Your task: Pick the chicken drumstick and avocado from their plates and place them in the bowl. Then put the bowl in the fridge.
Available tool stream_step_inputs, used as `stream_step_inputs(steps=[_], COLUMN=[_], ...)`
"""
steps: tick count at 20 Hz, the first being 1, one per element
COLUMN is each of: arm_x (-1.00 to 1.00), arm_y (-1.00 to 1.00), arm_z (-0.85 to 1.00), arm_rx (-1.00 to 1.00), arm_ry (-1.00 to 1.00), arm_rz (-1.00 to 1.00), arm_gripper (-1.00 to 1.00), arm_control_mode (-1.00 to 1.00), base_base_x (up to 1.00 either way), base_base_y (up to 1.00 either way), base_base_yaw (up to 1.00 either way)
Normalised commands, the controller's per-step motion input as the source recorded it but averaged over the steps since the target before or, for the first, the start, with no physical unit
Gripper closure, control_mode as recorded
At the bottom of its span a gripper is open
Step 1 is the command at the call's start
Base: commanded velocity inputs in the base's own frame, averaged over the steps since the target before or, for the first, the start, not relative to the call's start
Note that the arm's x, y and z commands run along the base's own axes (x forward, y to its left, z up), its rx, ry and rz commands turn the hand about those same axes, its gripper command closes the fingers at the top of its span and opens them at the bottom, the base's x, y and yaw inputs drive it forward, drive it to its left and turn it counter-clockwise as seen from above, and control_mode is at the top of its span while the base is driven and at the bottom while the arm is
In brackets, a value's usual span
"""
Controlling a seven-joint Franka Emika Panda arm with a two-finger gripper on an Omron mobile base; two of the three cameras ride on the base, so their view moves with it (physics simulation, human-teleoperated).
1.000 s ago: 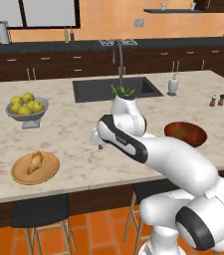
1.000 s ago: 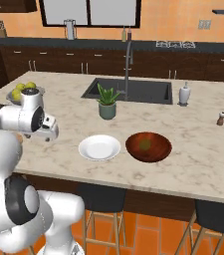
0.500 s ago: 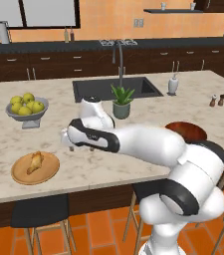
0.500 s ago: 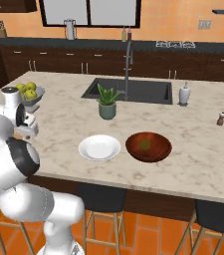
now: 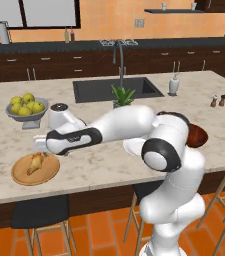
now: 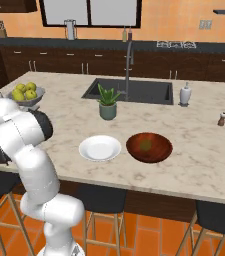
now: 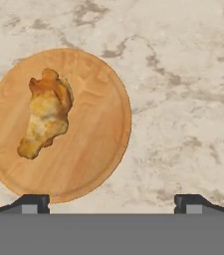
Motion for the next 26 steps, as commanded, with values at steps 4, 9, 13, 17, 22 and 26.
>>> stream_step_inputs(steps=[4,9,13,17,22,26], arm_x=[0.19,0.30,0.05,0.17,0.11,0.20], arm_y=[0.63,0.43,0.21,0.24,0.02,0.00], arm_z=[-0.10,-0.29,-0.65,-0.27,-0.31,-0.35], arm_rx=[0.08,0.02,-0.02,0.00,0.00,0.00], arm_ry=[0.00,0.05,0.05,0.00,0.00,0.00], arm_rz=[0.00,0.00,0.00,0.00,0.01,0.03], arm_gripper=[-1.00,-1.00,-1.00,-1.00,-1.00,-1.00], arm_control_mode=[-1.00,-1.00,-1.00,-1.00,-1.00,-1.00], base_base_x=[0.00,0.00,0.00,0.00,0.00,0.00], base_base_y=[0.00,0.00,0.00,0.00,0.00,0.00], base_base_yaw=[0.00,0.00,0.00,0.00,0.00,0.00])
